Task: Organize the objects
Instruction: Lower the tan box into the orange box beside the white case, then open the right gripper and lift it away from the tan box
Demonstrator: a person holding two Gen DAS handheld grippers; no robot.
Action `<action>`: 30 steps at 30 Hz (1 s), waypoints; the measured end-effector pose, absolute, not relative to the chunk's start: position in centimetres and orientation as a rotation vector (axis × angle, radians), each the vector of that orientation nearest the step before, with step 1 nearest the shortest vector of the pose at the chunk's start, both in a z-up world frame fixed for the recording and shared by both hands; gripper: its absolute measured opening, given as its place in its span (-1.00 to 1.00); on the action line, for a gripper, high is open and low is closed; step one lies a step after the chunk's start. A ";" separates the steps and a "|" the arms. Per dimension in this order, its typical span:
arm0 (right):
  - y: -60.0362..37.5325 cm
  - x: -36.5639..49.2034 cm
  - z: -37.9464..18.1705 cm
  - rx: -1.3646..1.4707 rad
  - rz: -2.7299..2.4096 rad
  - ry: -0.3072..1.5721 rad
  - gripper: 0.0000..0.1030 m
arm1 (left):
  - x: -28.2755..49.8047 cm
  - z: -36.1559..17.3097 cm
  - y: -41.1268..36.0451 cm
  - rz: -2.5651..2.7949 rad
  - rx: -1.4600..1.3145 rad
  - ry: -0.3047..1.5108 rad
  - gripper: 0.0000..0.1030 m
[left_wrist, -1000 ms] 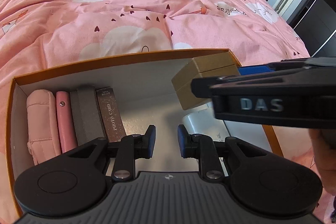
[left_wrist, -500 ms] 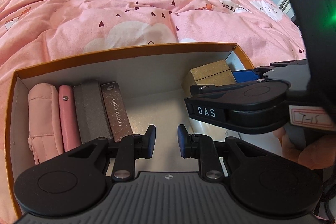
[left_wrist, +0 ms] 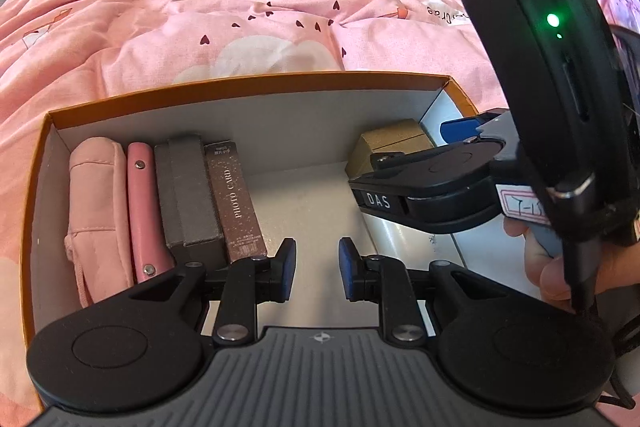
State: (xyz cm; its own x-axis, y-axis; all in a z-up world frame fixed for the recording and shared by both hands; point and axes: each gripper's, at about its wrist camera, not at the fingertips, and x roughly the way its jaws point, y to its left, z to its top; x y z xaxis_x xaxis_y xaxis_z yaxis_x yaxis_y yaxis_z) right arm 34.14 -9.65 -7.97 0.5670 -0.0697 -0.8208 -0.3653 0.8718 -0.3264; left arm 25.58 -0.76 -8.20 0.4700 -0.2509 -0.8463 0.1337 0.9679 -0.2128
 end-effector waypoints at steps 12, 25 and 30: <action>-10.0 33.0 -6.1 -0.447 0.314 0.932 -0.60 | 24.7 -8.0 -0.1 -0.221 -0.122 1.058 -0.49; -10.5 34.8 -8.5 -0.310 0.363 1.066 -1.00 | 24.6 -8.0 0.1 -0.213 -0.121 1.065 -0.49; -10.5 34.8 -8.4 -0.315 0.367 1.068 -1.00 | 24.3 -7.8 0.0 -0.219 -0.117 1.058 -0.49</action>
